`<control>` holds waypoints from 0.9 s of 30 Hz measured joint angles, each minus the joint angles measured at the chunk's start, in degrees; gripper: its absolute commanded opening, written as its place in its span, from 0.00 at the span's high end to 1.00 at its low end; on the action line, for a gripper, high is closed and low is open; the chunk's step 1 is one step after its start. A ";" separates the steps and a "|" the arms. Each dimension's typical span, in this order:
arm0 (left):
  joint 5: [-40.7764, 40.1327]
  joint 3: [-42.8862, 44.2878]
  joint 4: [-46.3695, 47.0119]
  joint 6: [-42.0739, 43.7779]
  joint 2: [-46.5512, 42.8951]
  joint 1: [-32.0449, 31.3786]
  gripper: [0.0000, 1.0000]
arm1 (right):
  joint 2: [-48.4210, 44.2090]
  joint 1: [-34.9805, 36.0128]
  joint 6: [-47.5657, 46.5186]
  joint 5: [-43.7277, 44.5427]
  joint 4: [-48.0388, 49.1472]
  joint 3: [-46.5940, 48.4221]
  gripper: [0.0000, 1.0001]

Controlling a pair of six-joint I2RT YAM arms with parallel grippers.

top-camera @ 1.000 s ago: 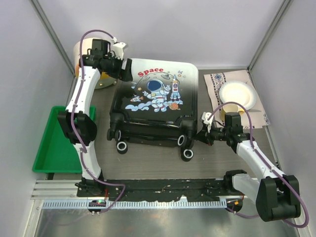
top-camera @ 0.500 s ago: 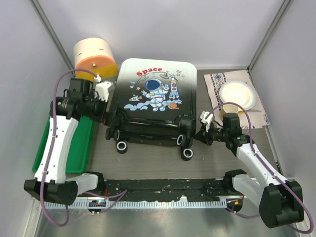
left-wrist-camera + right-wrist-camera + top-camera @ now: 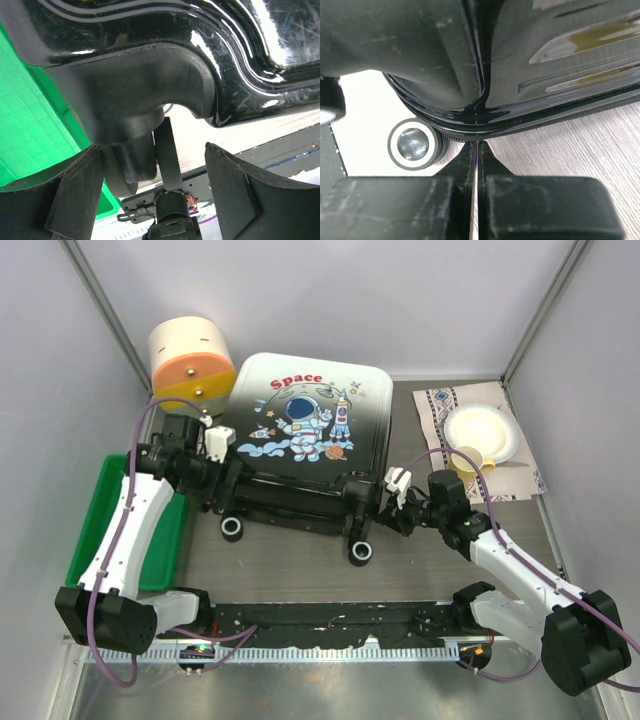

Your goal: Open, take out, and arrange the luggage

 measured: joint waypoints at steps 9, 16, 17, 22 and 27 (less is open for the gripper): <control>-5.14 -4.48 6.95 -0.15 0.50 0.04 0.89 | 0.13 2.36 2.60 3.06 1.29 -0.15 0.99; -6.75 -3.78 6.60 1.84 1.79 1.16 1.00 | -0.24 0.46 -1.90 3.89 1.36 -0.07 0.99; -6.64 -3.45 6.51 2.47 2.23 1.53 1.00 | 0.02 -1.27 -3.08 2.82 1.66 0.24 0.99; -5.64 -1.60 6.86 5.70 4.94 3.04 1.00 | 8.68 -9.70 -6.93 -3.28 1.84 6.12 0.99; -4.44 1.49 8.76 9.44 9.42 4.09 1.00 | 19.47 -13.55 -10.34 -5.79 3.08 13.51 0.99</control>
